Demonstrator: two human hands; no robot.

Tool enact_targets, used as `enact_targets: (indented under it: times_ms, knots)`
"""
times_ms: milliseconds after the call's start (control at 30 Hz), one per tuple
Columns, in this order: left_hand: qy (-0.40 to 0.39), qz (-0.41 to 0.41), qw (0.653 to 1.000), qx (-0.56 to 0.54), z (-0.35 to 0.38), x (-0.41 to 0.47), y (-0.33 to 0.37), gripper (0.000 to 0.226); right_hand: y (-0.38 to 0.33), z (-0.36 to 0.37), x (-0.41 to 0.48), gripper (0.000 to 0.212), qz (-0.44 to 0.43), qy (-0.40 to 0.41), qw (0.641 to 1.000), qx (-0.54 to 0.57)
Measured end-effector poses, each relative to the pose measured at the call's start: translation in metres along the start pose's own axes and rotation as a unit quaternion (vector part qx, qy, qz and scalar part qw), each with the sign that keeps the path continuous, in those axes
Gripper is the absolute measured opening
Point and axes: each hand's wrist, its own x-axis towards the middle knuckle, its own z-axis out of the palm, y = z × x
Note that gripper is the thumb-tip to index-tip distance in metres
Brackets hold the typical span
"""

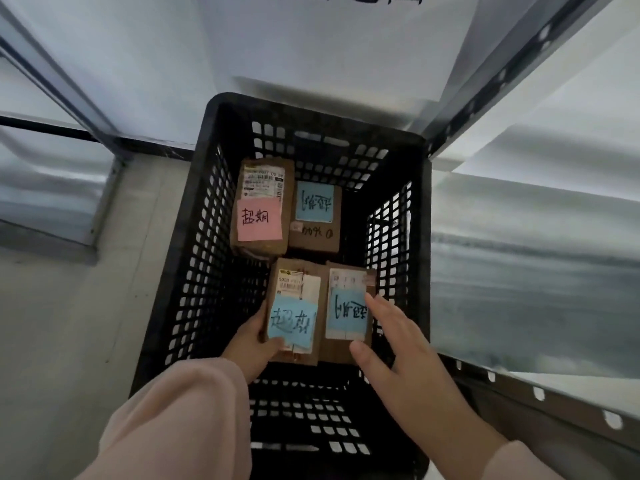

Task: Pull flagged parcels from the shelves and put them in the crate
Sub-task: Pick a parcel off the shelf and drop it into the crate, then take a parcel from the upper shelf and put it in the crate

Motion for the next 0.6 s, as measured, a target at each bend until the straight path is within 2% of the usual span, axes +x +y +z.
enact_targets:
  times_ms: [133, 300, 400, 500, 600]
  knots:
    - [0.003, 0.021, 0.998, 0.057, 0.005, -0.009, 0.011, 0.061, -0.001, 0.004, -0.006, 0.066, 0.000, -0.006, 0.999, -0.040]
    - [0.085, 0.083, 0.982, 0.147, 0.007, -0.061, 0.039, 0.076, -0.020, 0.001, -0.025, 0.070, -0.059, 0.017, 0.986, -0.153]
    - [0.172, 0.139, 0.946, 0.238, 0.013, -0.109, 0.058, 0.076, -0.032, -0.005, -0.048, 0.071, -0.101, 0.035, 0.975, -0.197]
    - [0.259, 0.215, 0.893, 0.299, 0.027, -0.168, 0.074, 0.072, -0.039, -0.018, -0.089, 0.072, -0.154, 0.058, 0.964, -0.210]
    - [0.311, 0.274, 0.844, 0.342, 0.055, -0.235, 0.093, 0.071, -0.036, -0.041, -0.147, 0.073, -0.206, 0.080, 0.949, -0.223]
